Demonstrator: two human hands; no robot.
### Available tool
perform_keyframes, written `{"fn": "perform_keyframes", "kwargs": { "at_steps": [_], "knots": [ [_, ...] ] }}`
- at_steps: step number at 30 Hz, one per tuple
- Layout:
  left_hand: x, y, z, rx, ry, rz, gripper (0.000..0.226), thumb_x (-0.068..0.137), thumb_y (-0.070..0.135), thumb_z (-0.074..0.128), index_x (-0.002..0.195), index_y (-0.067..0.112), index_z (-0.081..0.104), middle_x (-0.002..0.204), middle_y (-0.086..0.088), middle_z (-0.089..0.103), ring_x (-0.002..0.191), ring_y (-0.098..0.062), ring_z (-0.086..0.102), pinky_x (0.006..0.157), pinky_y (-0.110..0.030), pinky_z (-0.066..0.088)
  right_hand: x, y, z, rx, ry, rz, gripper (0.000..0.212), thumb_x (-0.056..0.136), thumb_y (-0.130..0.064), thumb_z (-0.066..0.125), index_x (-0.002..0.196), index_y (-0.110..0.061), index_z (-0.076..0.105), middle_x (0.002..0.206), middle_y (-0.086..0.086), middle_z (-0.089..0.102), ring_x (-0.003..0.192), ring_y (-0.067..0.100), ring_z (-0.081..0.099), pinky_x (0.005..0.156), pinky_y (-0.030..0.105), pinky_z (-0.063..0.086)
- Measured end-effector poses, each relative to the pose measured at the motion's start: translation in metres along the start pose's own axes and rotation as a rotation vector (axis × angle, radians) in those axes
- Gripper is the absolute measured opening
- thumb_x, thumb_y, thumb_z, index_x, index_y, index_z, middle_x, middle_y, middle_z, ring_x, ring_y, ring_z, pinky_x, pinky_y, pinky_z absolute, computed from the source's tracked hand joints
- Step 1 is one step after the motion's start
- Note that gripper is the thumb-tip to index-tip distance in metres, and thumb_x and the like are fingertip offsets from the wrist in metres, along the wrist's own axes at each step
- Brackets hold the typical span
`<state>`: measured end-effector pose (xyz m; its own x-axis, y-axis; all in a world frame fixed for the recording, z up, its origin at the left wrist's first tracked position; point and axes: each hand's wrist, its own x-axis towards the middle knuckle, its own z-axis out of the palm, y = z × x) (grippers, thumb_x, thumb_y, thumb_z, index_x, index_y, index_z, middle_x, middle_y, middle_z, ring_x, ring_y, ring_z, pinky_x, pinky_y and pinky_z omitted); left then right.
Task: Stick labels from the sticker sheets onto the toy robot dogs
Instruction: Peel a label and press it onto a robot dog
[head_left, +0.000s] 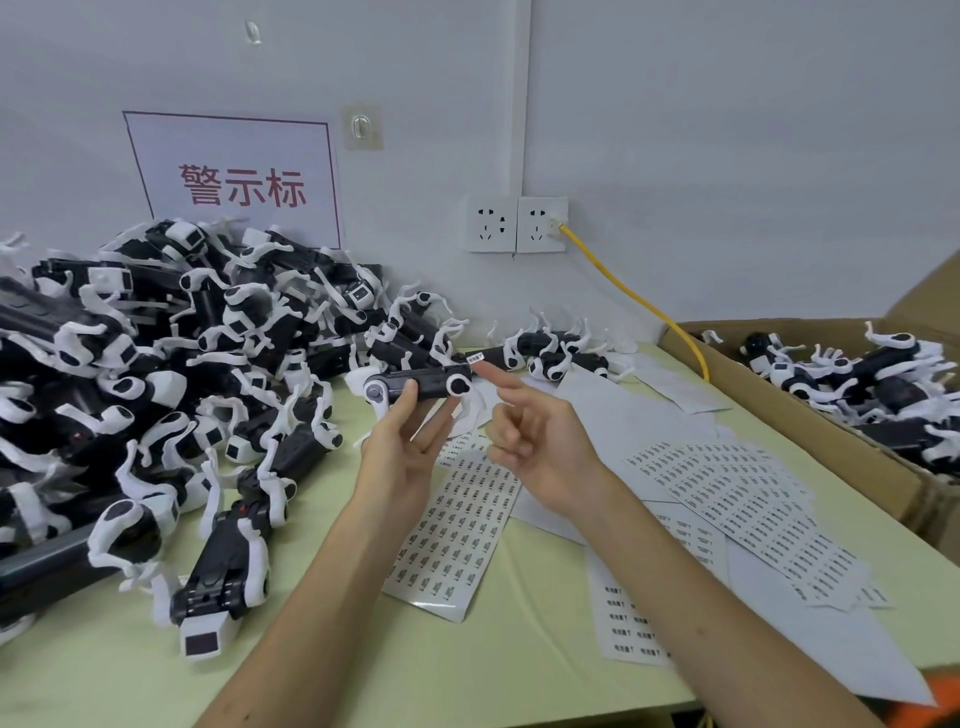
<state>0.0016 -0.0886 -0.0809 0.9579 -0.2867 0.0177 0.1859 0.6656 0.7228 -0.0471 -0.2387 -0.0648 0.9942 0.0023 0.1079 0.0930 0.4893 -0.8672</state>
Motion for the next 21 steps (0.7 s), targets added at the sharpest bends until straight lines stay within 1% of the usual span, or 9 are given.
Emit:
{"fn": "perform_keyframes", "kwargs": {
  "at_steps": [2, 4, 6, 10, 13, 16, 21],
  "knots": [
    [0.000, 0.000, 0.000, -0.017, -0.032, 0.000, 0.024, 0.095, 0.027, 0.067, 0.112, 0.011, 0.072, 0.114, -0.008, 0.077, 0.113, -0.025, 0.073, 0.098, -0.034, 0.051, -0.002, 0.005, 0.004, 0.006, -0.084, 0.056, 0.047, 0.081, -0.020, 0.062, 0.127, -0.026, 0.073, 0.049, -0.002, 0.039, 0.047, 0.010, 0.024, 0.045, 0.022, 0.024],
    [0.000, 0.000, 0.001, -0.030, -0.044, 0.006, 0.029, 0.087, 0.029, 0.070, 0.110, 0.010, 0.070, 0.114, -0.008, 0.077, 0.115, -0.025, 0.072, 0.103, -0.035, 0.049, -0.004, 0.010, 0.008, -0.021, -0.126, 0.098, 0.052, 0.081, -0.021, 0.061, 0.132, -0.029, 0.069, 0.051, -0.002, 0.038, 0.048, 0.011, 0.022, 0.046, 0.022, 0.024],
    [0.000, 0.000, 0.001, -0.011, -0.059, 0.006, 0.034, 0.086, 0.030, 0.070, 0.113, 0.011, 0.068, 0.119, -0.009, 0.076, 0.119, -0.023, 0.070, 0.107, -0.036, 0.047, -0.004, 0.015, 0.011, -0.057, -0.137, 0.128, 0.051, 0.086, -0.019, 0.058, 0.135, -0.030, 0.066, 0.052, -0.002, 0.039, 0.050, 0.011, 0.019, 0.047, 0.023, 0.023],
    [0.000, 0.000, 0.001, 0.019, -0.079, -0.015, 0.050, 0.088, 0.028, 0.070, 0.131, 0.005, 0.058, 0.132, -0.017, 0.069, 0.125, -0.022, 0.066, 0.109, -0.035, 0.046, -0.004, 0.020, 0.012, -0.071, -0.141, 0.158, 0.050, 0.092, -0.017, 0.053, 0.139, -0.032, 0.062, 0.055, -0.002, 0.041, 0.056, 0.015, 0.012, 0.048, 0.023, 0.023],
    [0.000, -0.001, 0.001, 0.025, -0.049, -0.019, 0.057, 0.084, 0.026, 0.074, 0.133, 0.001, 0.056, 0.132, -0.018, 0.068, 0.124, -0.022, 0.067, 0.114, -0.038, 0.044, -0.004, 0.021, 0.012, -0.061, -0.146, 0.165, 0.051, 0.093, -0.017, 0.052, 0.141, -0.032, 0.060, 0.056, -0.002, 0.042, 0.053, 0.012, 0.017, 0.047, 0.023, 0.024],
    [0.000, -0.001, 0.001, 0.034, -0.032, -0.018, 0.071, 0.079, 0.026, 0.076, 0.139, -0.007, 0.054, 0.131, -0.017, 0.069, 0.123, -0.021, 0.067, 0.116, -0.038, 0.042, -0.004, 0.022, 0.013, -0.053, -0.154, 0.172, 0.051, 0.093, -0.017, 0.052, 0.141, -0.032, 0.060, 0.057, -0.002, 0.042, 0.050, 0.010, 0.020, 0.048, 0.023, 0.023],
    [-0.001, 0.000, 0.003, 0.028, -0.007, -0.001, 0.071, 0.081, 0.024, 0.075, 0.140, -0.008, 0.053, 0.132, -0.018, 0.069, 0.124, -0.022, 0.067, 0.118, -0.038, 0.041, -0.005, 0.022, 0.013, -0.032, -0.163, 0.178, 0.049, 0.093, -0.017, 0.052, 0.139, -0.032, 0.061, 0.057, -0.002, 0.042, 0.054, 0.013, 0.014, 0.050, 0.025, 0.021]
  ]
}}
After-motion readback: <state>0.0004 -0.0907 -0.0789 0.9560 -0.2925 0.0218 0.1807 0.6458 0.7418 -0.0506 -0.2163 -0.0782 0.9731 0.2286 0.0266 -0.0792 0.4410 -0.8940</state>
